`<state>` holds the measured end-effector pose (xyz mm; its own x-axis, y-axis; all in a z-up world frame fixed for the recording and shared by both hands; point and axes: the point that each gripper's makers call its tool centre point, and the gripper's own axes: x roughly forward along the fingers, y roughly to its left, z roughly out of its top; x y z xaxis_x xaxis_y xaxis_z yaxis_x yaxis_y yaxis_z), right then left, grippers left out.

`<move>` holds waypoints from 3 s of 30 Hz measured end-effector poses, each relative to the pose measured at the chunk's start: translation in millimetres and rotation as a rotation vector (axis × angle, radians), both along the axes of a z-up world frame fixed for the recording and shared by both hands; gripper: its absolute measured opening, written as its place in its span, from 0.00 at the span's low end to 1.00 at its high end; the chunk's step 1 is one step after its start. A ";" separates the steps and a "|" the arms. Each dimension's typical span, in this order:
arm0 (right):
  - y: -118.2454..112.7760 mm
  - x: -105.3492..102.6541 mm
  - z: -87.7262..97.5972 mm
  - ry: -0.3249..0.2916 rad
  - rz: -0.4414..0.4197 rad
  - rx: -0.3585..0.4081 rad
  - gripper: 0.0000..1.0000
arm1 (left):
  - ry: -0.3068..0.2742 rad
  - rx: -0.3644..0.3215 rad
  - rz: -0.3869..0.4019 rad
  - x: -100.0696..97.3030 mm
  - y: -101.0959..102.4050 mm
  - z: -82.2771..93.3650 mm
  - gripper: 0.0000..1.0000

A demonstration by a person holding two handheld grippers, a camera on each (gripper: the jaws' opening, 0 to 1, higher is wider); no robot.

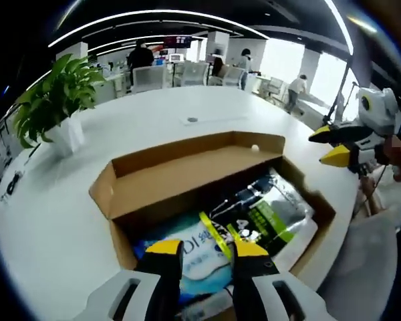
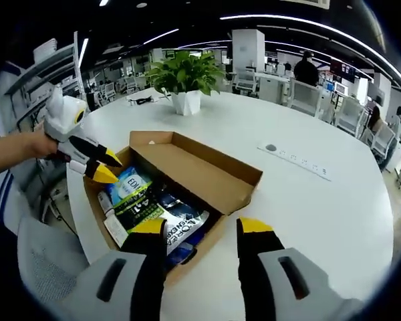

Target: Operate the shoe box by opening the lid, removing the specified soft item, and placing it in the target area until the item is outside and the box remains undamaged.

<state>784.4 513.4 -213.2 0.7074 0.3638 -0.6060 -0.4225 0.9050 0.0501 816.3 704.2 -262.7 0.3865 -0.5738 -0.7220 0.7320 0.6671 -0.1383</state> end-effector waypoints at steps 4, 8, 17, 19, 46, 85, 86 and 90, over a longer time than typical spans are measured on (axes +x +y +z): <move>2.0 -5.9 -0.4 -0.003 0.007 -0.005 0.42 | 0.042 0.000 -0.002 -7.7 -2.1 -10.5 0.28; 3.2 -10.6 -0.3 -0.008 0.010 -0.003 0.45 | 0.097 0.008 0.006 -13.9 0.2 -23.4 0.28; 9.1 -21.8 1.9 -0.011 0.015 0.017 0.46 | 0.206 -0.002 0.033 -25.2 -1.3 -37.6 0.28; 10.5 -25.9 2.4 -0.012 0.017 0.018 0.46 | 0.241 -0.017 0.043 -27.8 -3.2 -40.5 0.28; 20.1 -41.0 -10.5 0.024 -0.008 0.069 0.42 | 0.443 -0.287 0.132 -49.8 -35.1 -25.7 0.04; 73.3 -28.8 -53.3 0.205 0.009 0.127 0.31 | 0.254 -0.294 0.217 -26.6 6.7 6.0 0.00; 74.8 -28.1 -54.0 0.210 0.009 0.129 0.31 | 0.252 -0.295 0.217 -26.7 7.2 6.2 0.00; 79.2 -22.1 -59.3 0.237 0.003 0.140 0.31 | 0.242 -0.293 0.216 -26.9 9.0 6.1 0.00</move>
<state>762.2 592.6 -272.5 0.5503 0.4577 -0.6984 -0.3869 0.8809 0.2725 789.4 713.2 -256.6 0.3598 -0.6925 -0.6253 0.5034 0.7083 -0.4948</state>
